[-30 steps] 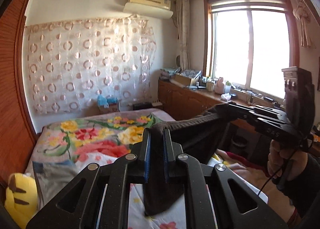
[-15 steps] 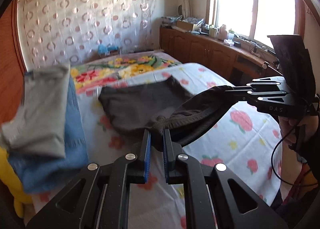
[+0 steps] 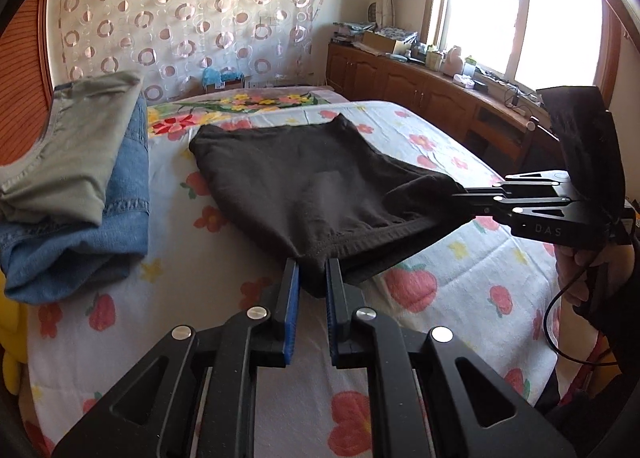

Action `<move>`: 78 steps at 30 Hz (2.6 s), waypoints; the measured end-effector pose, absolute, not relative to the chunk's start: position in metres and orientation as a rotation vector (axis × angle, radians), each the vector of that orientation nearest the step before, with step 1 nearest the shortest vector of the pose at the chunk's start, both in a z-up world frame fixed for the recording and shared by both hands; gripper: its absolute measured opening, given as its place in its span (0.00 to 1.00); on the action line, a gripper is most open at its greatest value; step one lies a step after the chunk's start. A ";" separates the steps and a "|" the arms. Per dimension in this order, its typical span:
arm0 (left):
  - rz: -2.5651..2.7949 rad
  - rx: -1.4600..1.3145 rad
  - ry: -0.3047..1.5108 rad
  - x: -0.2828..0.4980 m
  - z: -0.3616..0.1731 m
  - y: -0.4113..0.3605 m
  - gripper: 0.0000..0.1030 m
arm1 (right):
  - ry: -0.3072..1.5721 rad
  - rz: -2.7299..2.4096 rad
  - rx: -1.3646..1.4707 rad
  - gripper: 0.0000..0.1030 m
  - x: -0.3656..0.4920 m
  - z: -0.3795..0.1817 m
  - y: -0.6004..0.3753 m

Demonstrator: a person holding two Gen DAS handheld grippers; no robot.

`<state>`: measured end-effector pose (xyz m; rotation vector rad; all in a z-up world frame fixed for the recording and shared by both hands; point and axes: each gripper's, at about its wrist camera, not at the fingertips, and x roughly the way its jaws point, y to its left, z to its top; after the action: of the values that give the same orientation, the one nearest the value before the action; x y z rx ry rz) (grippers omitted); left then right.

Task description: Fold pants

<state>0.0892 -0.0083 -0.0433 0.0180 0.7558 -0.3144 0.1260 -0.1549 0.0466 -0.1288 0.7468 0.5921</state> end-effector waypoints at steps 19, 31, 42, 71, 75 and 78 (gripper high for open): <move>-0.231 -0.148 0.803 0.102 -0.073 0.007 0.42 | 0.737 0.549 -0.040 0.08 0.115 0.000 -0.163; -0.247 -0.185 0.826 0.098 -0.086 0.004 0.40 | 0.708 0.535 -0.057 0.08 0.104 -0.007 -0.166; -0.261 -0.219 0.830 0.093 -0.085 0.003 0.35 | 0.709 0.535 -0.069 0.08 0.106 -0.007 -0.167; -0.310 -0.104 0.677 0.073 -0.033 -0.008 0.13 | 0.664 0.558 -0.079 0.09 0.089 0.026 -0.173; -0.317 -0.096 0.663 0.074 -0.027 -0.009 0.13 | 0.649 0.562 -0.072 0.09 0.083 0.030 -0.177; -0.321 -0.093 0.658 0.072 -0.024 -0.008 0.13 | 0.640 0.567 -0.062 0.09 0.077 0.032 -0.180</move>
<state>0.0721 -0.0076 -0.0241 -0.0934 0.6575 -0.3206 0.0771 -0.1798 0.0323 -0.0617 0.6403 0.5668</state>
